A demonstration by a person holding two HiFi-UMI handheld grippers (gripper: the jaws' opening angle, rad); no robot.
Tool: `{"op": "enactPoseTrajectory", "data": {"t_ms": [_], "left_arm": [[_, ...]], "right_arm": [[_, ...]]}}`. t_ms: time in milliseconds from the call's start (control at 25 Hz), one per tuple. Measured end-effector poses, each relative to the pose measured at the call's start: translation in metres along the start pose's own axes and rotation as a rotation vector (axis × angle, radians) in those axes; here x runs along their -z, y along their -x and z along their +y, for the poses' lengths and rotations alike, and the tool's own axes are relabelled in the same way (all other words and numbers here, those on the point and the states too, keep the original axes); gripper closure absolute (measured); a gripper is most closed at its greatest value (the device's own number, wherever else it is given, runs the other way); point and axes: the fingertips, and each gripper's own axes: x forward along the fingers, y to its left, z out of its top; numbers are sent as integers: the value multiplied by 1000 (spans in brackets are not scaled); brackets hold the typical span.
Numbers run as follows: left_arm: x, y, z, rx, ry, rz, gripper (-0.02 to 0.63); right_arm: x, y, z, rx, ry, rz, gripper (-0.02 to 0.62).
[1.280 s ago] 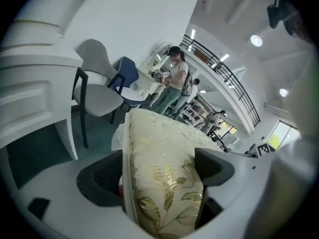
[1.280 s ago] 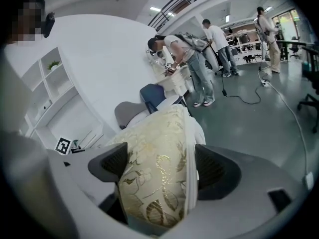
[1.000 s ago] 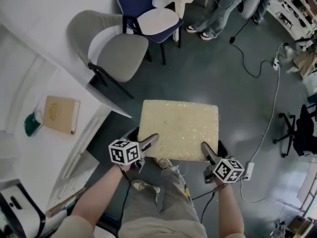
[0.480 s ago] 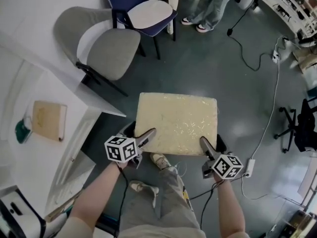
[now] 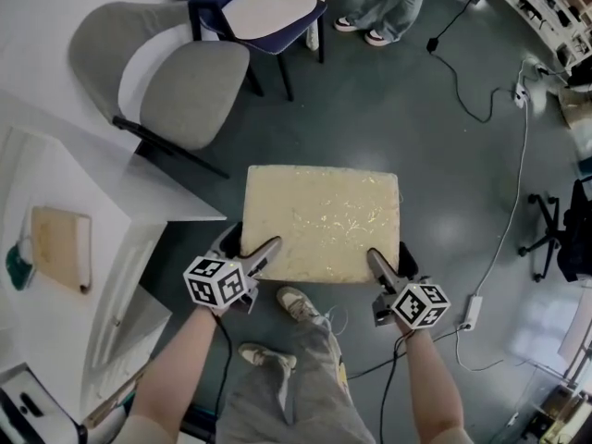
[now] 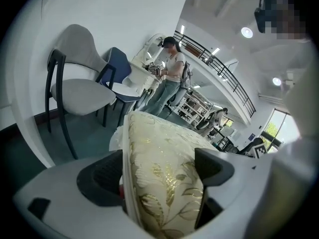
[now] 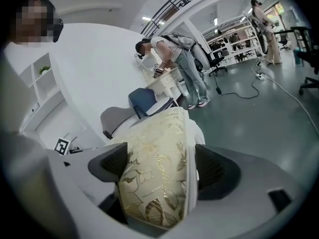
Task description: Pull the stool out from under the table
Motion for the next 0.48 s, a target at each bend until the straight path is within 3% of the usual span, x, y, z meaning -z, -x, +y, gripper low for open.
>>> {"op": "enactPoseTrajectory", "data": {"t_ms": [480], "left_arm": [[55, -55, 69, -26, 26, 11, 147]], "right_arm": [[67, -67, -51, 16, -31, 21, 156]]}}
